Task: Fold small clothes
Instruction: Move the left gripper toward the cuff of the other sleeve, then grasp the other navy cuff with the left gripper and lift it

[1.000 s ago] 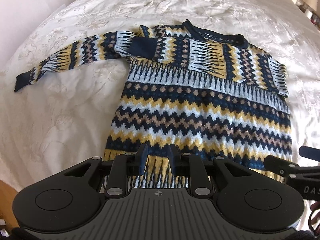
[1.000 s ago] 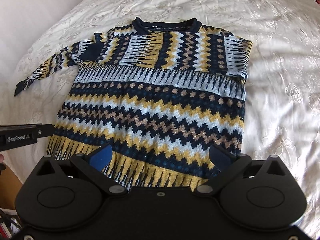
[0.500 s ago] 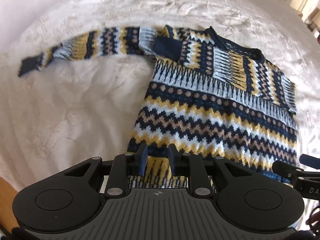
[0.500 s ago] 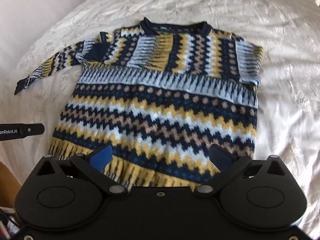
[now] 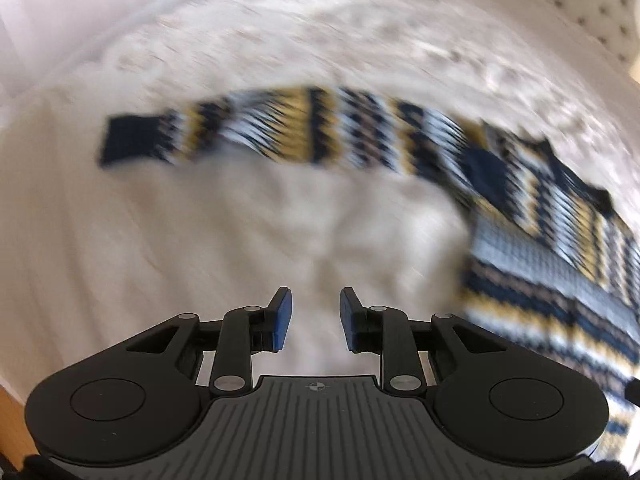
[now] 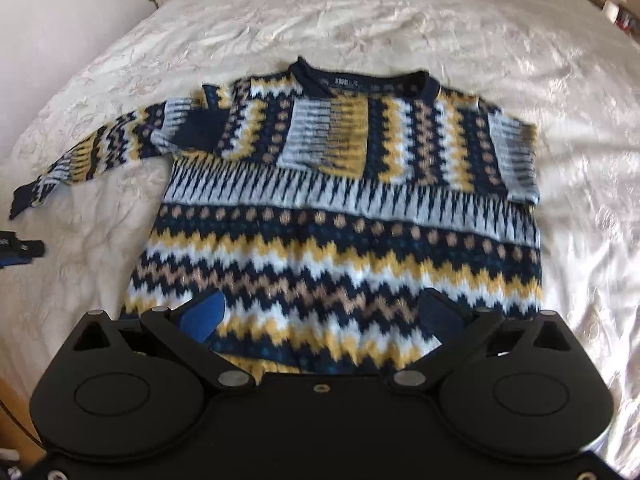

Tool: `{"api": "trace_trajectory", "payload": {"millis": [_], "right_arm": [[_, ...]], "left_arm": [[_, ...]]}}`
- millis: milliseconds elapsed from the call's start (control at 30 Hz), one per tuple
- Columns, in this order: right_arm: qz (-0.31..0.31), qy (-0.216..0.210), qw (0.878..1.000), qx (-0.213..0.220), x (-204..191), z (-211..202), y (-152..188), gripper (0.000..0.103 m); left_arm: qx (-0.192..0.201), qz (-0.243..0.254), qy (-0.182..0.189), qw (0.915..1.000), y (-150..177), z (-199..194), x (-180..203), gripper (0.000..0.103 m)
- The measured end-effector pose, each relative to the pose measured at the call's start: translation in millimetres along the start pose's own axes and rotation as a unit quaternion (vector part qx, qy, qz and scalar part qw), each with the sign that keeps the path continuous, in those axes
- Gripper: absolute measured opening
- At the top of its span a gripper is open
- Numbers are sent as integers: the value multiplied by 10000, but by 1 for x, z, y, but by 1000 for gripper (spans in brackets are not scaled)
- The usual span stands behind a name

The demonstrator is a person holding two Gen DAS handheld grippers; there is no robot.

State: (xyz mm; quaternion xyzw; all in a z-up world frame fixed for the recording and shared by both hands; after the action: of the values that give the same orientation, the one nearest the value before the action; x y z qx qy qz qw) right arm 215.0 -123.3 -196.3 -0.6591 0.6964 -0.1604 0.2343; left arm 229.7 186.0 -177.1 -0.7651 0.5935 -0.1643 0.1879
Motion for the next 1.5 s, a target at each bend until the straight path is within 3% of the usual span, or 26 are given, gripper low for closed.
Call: {"api": "trace_trajectory", "payload": {"millis": [267, 567, 800, 900, 1067, 1367, 1433, 1467, 1500], "right_arm": [[177, 406, 9989, 163, -24, 6, -25, 102], [33, 531, 9986, 1, -51, 16, -34, 102], [-141, 462, 9988, -106, -68, 25, -41, 102], [-149, 440, 9988, -135, -70, 27, -44, 102], [-118, 429, 9988, -187, -69, 31, -45, 102], [-262, 283, 9990, -216, -79, 35, -47, 102], [-251, 286, 9991, -197, -77, 34, -48, 102], [-228, 290, 9991, -190, -76, 34, -49, 102], [-188, 291, 9992, -186, -73, 34, -49, 102]], "left_arm": [[223, -787, -95, 9966, -58, 43, -84, 26], [247, -1655, 35, 9859, -86, 89, -144, 26], [58, -1983, 119, 9800, -88, 120, -158, 26], [60, -2257, 230, 9739, -81, 113, -155, 27], [110, -2290, 330, 9728, -66, 113, -153, 28], [377, -2896, 400, 9556, -96, 129, -172, 27], [616, -2951, 315, 9530, -101, 123, -174, 17], [681, -2897, 243, 9544, -104, 119, -172, 8], [716, -2778, 178, 9578, -107, 114, -169, 8]]}}
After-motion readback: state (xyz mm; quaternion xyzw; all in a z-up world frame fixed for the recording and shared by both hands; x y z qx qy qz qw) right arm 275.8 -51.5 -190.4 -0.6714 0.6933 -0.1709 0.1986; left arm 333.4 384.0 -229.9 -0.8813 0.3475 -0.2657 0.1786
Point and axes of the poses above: each gripper's, at about its wrist camera, not at the fingertips, and z roughly the way its jaws point, x to its right, y to its underside, the point moved 8 cm from there along z, roughly the way its jaws point, and after that the axes turned 4 degrees about x, right-handed, at the moved point
